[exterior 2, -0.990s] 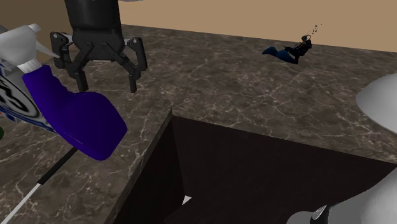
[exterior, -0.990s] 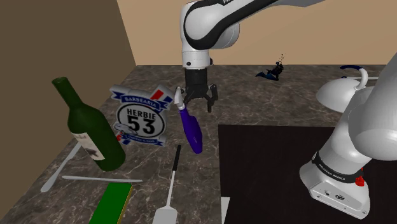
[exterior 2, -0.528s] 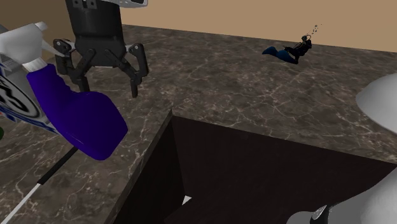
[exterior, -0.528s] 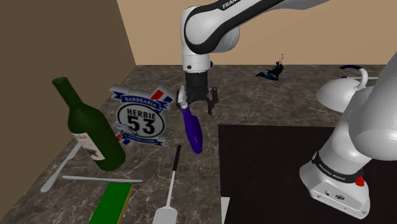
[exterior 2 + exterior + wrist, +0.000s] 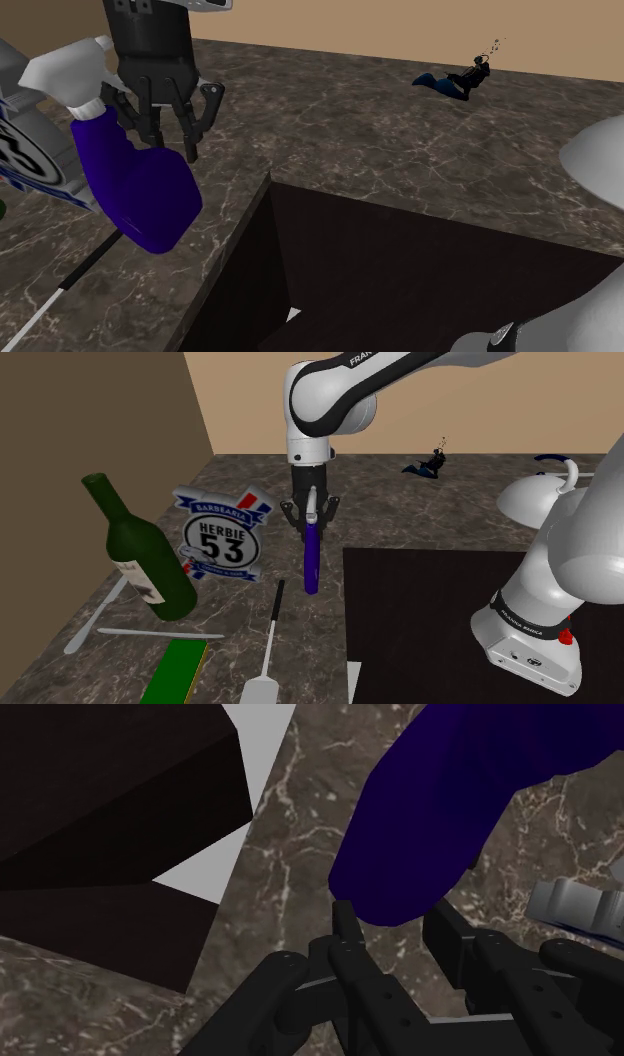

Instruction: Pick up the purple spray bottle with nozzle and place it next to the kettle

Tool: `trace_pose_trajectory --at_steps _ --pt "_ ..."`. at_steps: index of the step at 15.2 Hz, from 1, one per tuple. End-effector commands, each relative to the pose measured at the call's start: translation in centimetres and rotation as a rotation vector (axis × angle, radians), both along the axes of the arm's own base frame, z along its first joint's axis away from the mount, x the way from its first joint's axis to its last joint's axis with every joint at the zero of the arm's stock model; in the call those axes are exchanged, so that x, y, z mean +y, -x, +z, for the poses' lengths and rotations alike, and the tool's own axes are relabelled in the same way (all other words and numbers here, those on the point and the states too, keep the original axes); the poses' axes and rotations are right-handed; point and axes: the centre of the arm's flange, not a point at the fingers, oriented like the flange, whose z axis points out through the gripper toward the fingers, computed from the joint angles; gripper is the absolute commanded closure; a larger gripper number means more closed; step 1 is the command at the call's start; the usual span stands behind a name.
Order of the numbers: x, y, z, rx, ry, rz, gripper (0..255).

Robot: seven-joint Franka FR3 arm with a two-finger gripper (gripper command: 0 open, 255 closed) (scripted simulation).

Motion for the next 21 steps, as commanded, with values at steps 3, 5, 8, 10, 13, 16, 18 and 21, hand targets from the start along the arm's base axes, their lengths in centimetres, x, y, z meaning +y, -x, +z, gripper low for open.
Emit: trace_pose_trajectory --at_steps 3,5,8,10,13,16,18,21 --pt "0.0 0.0 -0.1 0.002 0.000 0.001 255" --pt "0.0 0.0 1.0 0.002 0.000 0.001 255" --pt "0.0 0.0 2.6 0.002 0.000 0.001 255" --pt "0.0 0.0 3.6 0.002 0.000 0.001 255" --pt "0.0 0.0 5.2 0.002 0.000 0.001 255" --pt "0.0 0.0 6.8 0.002 0.000 0.001 255" --pt "0.0 0.0 7.9 0.002 0.000 0.001 255" --pt "0.0 0.0 9.4 0.002 0.000 0.001 255"
